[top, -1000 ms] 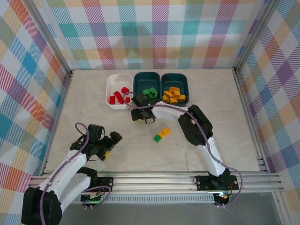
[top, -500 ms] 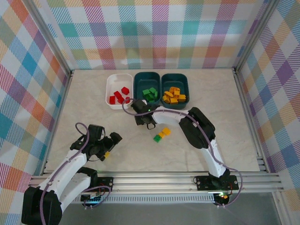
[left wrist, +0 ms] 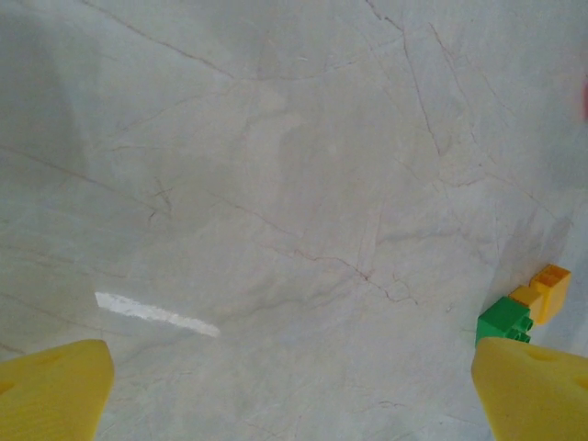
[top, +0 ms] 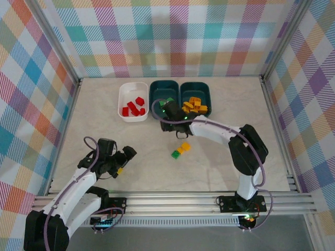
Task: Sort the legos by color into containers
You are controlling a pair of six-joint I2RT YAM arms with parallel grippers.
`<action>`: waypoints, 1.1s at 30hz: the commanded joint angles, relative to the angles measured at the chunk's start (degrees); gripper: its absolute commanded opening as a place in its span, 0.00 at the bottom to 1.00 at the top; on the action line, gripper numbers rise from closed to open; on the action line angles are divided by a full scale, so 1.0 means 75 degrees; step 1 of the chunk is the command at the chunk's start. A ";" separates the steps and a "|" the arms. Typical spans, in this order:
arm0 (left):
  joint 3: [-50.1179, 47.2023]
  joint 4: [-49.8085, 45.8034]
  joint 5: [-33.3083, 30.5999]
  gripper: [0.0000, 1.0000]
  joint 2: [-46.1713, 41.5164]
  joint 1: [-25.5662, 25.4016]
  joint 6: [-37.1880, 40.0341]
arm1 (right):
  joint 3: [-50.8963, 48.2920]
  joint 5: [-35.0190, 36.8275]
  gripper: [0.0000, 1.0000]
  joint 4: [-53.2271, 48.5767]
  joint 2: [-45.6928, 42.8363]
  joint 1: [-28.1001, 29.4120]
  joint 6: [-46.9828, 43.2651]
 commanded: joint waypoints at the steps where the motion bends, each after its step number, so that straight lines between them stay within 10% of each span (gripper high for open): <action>1: 0.0503 0.0432 0.0022 0.99 0.0429 -0.0254 0.0045 | 0.0369 -0.0163 0.44 -0.0006 0.0102 -0.0931 -0.0253; 6: 0.1545 0.0475 -0.0467 0.99 0.1685 -0.1002 0.0412 | 0.1256 -0.0436 0.46 -0.0352 0.0826 -0.2048 -0.0398; 12: 0.3496 -0.0075 -0.1599 0.95 0.4041 -0.2147 0.1488 | 0.1856 -0.0423 0.73 -0.0748 0.0685 -0.2385 -0.0641; 33: 0.7813 0.1141 -0.3146 0.68 0.9382 -0.3019 0.4158 | -0.4013 -0.1432 0.77 0.0577 -0.4167 -0.2118 0.0171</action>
